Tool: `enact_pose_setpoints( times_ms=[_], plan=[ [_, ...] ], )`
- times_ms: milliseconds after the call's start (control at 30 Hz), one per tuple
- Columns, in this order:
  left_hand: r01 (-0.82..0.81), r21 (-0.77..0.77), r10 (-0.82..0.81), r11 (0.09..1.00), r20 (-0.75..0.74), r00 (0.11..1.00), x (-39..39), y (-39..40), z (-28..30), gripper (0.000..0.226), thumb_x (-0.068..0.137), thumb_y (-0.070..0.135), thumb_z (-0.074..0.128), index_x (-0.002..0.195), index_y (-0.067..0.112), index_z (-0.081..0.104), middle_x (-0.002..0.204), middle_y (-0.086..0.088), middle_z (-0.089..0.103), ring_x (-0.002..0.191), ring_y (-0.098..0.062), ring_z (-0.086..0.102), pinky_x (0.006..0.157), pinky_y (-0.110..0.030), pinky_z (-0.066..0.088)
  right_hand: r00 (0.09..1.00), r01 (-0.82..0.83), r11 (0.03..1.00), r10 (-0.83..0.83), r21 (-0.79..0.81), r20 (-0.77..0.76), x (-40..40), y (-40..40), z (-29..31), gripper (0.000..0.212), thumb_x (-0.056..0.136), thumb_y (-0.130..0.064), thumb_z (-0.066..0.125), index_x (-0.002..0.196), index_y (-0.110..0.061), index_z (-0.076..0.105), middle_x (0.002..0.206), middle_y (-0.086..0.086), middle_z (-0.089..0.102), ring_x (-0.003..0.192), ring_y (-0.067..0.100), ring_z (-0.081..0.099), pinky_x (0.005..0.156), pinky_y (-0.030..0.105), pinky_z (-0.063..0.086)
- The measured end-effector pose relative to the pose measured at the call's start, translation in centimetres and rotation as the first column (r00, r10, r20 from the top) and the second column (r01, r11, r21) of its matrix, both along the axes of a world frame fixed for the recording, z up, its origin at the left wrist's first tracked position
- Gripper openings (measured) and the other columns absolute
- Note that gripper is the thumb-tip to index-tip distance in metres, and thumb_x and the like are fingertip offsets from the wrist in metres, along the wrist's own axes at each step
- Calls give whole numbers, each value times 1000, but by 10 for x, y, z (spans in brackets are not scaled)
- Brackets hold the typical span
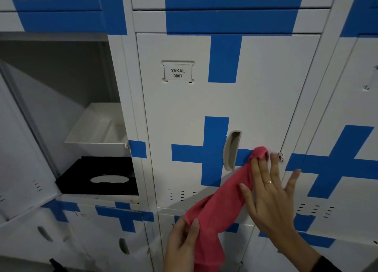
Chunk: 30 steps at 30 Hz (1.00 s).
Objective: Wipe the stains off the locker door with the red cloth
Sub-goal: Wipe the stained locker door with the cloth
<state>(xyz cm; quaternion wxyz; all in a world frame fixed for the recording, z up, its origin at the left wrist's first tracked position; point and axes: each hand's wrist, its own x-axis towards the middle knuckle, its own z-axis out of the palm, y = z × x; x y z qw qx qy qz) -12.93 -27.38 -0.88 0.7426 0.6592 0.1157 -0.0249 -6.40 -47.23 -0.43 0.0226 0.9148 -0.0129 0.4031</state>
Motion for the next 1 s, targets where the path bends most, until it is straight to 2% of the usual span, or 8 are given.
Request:
enact_pose_setpoints(
  times_ms=[167,300,400,500,567,667,833,1000],
  plan=[
    [-14,-11,14,1000,-31,999,5,-1,-2,27,89,23,54,115,18,60,105,2,65,98,-15,57,93,-28,39,994,-104,981,105,-163,2,16,20,14,63,96,-50,32,148,-15,35,155,7,28,149,28,9,113,64,-5],
    [-56,-56,55,997,-32,998,10,6,-3,13,89,19,56,97,26,63,86,11,66,85,-2,57,72,-16,42,999,-47,965,50,-258,7,16,31,7,63,97,-46,35,147,-8,36,156,8,26,149,25,9,115,60,-2],
    [-54,-79,53,995,-25,998,13,11,-5,16,90,16,55,87,29,64,71,14,70,81,-3,59,66,-14,40,1000,-27,942,28,-333,-3,8,31,7,61,98,-41,36,147,-4,35,158,11,22,149,25,11,116,60,2],
    [-52,-85,51,995,-16,999,15,12,-5,17,90,19,54,85,34,61,83,16,66,84,-1,57,69,-17,41,999,-36,921,30,-389,-21,2,28,9,60,98,-37,35,146,-2,36,158,15,21,148,27,13,116,59,7],
    [-57,-96,56,994,-10,998,17,12,-4,18,90,19,54,86,35,60,88,14,64,86,-2,56,72,-20,42,999,-43,907,46,-419,-4,2,25,13,55,98,-35,36,140,0,47,155,20,27,147,30,16,116,59,12],
    [-64,-113,65,991,3,998,20,11,-5,20,90,16,55,84,34,62,80,17,67,83,-2,58,68,-17,42,995,-48,888,83,-458,56,7,25,22,45,97,-29,41,123,1,62,148,24,38,144,32,24,115,58,16],
    [-85,-151,84,985,-13,996,25,11,-2,19,89,15,55,85,31,62,69,19,69,80,-2,58,67,-17,42,992,-76,863,115,-499,46,15,29,38,38,97,-25,41,103,1,69,137,22,53,139,32,37,113,56,22],
    [-88,-141,88,986,-8,996,29,9,0,17,90,18,55,84,34,61,85,14,63,83,-2,56,68,-18,41,991,-90,872,124,-481,41,18,28,40,36,93,-25,48,107,1,69,131,20,58,134,31,45,113,52,24]
  ],
)
